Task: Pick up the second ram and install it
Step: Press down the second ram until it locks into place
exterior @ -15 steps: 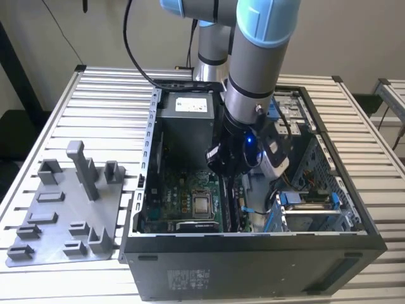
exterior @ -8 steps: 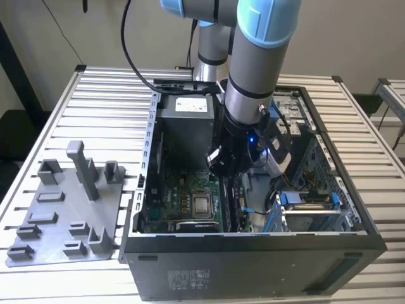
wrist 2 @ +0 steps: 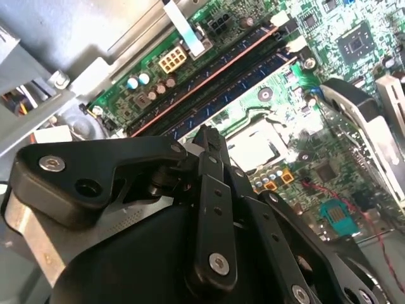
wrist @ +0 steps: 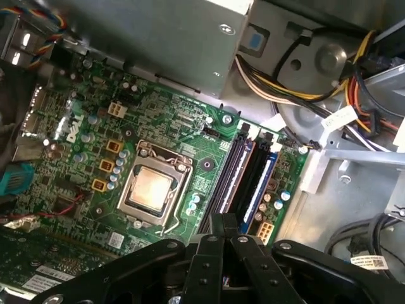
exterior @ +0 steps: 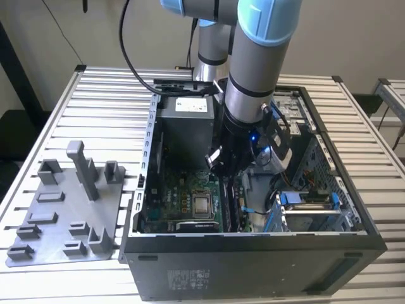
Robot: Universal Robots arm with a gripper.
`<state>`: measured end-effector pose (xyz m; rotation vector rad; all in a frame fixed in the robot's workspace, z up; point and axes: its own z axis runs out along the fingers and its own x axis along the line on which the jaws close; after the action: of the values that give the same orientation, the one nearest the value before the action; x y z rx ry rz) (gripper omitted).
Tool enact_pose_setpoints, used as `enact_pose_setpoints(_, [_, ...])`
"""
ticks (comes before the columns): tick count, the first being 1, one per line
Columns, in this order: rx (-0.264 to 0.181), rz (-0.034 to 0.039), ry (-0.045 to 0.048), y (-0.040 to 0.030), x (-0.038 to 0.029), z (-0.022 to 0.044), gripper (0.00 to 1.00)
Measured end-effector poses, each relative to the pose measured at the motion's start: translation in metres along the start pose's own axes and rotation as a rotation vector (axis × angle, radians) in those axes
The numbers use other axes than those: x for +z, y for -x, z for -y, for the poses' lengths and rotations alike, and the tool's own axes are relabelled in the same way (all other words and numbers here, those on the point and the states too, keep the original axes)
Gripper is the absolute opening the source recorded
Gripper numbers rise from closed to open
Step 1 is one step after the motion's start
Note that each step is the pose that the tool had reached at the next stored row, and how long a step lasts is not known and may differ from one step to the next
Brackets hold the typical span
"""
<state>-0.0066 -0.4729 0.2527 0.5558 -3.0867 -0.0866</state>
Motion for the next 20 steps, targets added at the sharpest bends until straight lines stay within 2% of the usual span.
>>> enact_pose_setpoints(6, [-0.061,0.0073,0.0085,0.0001,-0.0007,-0.0001,0.11])
enact_pose_setpoints(11, [-0.146,0.0123,0.0066,0.0001,0.0009,0.0000,0.11])
enact_pose_setpoints(20, [-0.299,0.0112,0.0057,0.0000,0.0019,0.0001,0.11])
